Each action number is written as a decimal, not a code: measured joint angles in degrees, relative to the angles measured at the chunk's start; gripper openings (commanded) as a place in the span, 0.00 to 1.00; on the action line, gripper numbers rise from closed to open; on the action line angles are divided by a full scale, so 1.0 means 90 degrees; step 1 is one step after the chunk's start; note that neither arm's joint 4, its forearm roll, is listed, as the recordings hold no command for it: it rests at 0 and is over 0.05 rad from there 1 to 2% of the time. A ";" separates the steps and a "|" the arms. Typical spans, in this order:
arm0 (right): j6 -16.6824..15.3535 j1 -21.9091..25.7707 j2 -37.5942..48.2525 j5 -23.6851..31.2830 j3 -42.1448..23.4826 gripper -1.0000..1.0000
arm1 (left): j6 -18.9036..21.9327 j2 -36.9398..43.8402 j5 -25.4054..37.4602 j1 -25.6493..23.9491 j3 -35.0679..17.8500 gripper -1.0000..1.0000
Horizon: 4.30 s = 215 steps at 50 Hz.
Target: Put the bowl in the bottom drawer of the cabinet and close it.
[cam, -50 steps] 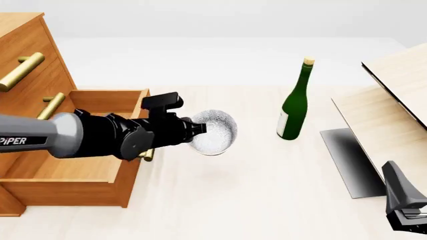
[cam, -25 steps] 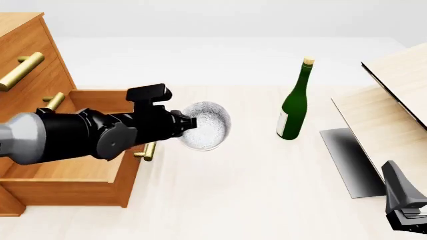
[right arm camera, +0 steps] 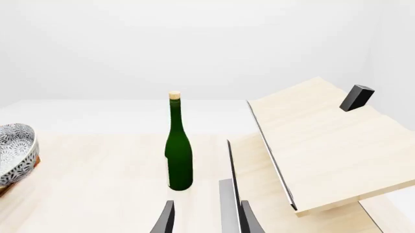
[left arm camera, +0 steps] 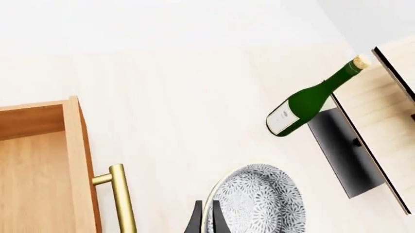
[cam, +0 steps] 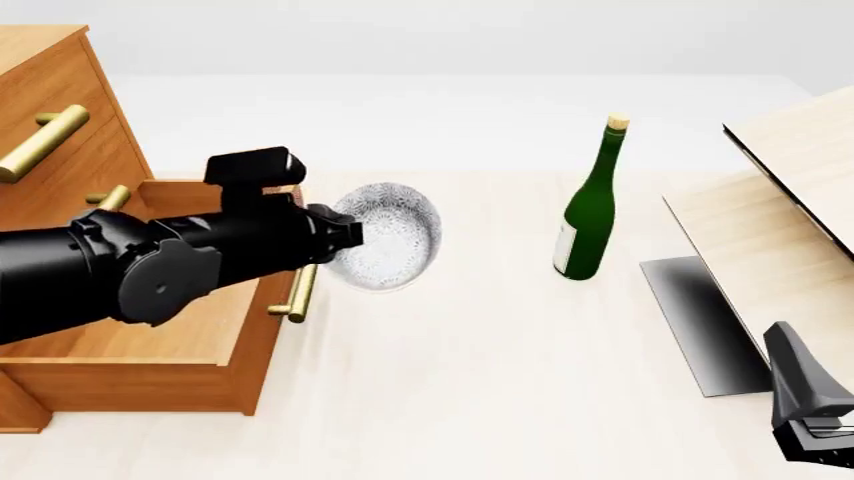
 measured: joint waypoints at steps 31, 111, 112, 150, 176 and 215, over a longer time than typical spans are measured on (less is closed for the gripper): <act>0.0001 -0.0001 0.0000 0.0000 0.0000 1.00 | 0.0528 -0.1357 0.0534 0.0528 0.0285 0.00; 0.0000 0.0000 0.0000 0.0000 0.0000 1.00 | 0.1463 -0.2550 0.0489 0.3172 0.1171 0.00; 0.0000 0.0000 0.0000 0.0000 0.0000 1.00 | 0.1470 -0.2537 0.0472 0.3192 0.1187 0.00; 0.0000 -0.0001 0.0001 0.0000 0.0000 1.00 | 0.1732 -0.1932 -0.0249 0.3756 0.1717 0.00; 0.0000 -0.0001 0.0000 0.0000 0.0000 1.00 | 0.1886 -0.1649 -0.0567 0.3941 0.1949 0.00; 0.0000 0.0000 0.0000 0.0000 0.0000 1.00 | 0.2090 -0.1078 -0.1131 0.4040 0.2263 0.00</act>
